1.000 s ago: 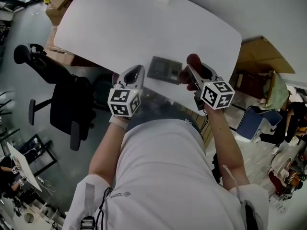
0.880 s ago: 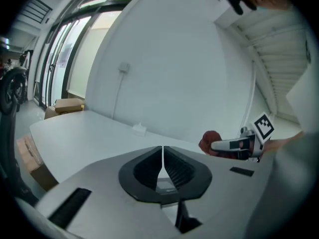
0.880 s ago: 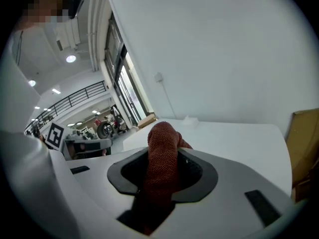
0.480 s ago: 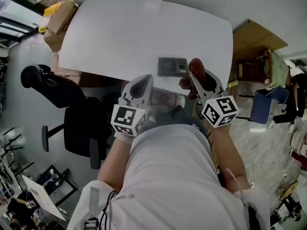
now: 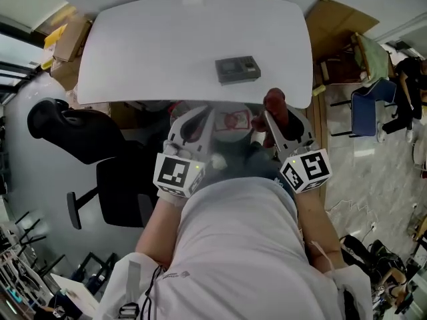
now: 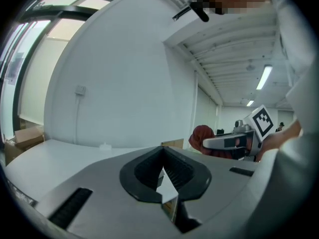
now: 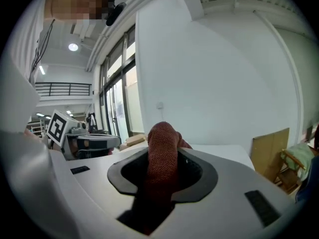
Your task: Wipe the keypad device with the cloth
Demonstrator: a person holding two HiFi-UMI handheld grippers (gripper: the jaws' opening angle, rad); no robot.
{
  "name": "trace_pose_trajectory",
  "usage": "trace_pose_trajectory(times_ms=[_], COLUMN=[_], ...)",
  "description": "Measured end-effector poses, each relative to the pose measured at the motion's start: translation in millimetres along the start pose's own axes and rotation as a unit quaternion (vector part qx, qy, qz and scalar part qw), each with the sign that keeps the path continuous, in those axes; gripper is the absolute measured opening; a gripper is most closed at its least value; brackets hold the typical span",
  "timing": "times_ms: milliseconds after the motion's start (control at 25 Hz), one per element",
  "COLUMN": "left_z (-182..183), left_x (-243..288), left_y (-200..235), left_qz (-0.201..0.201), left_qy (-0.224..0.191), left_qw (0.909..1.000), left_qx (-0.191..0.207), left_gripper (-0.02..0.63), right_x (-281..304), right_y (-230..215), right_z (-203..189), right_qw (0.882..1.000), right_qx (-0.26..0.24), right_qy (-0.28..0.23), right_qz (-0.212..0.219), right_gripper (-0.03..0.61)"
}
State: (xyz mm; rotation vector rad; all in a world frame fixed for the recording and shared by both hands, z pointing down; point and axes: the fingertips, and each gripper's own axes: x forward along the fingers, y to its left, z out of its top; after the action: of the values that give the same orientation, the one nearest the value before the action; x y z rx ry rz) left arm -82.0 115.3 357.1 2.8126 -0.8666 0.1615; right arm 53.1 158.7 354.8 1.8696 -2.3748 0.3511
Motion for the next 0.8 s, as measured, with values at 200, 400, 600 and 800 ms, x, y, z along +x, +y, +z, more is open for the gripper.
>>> trace_pose_trajectory(times_ms=[200, 400, 600, 800], left_z=[4, 7, 8, 14], left_x=[-7, -4, 2, 12], left_y=[-21, -42, -65, -81], left_qz=[-0.014, -0.016, -0.016, -0.014], left_qy=[-0.004, -0.011, -0.015, -0.016], left_qw=[0.9999, 0.9998, 0.9997, 0.9997], left_qx=[-0.002, 0.0, -0.004, -0.01], left_gripper=[0.011, 0.011, 0.011, 0.011], right_x=[-26, -41, -57, -64], right_y=[3, 1, -6, -17], right_z=[2, 5, 9, 13], right_qw=[1.0, 1.0, 1.0, 0.999], right_qx=[-0.014, -0.007, -0.014, -0.03], right_qy=[-0.009, -0.019, -0.028, -0.026], right_qz=[-0.01, -0.008, 0.001, 0.012], right_gripper=[0.133, 0.133, 0.133, 0.133])
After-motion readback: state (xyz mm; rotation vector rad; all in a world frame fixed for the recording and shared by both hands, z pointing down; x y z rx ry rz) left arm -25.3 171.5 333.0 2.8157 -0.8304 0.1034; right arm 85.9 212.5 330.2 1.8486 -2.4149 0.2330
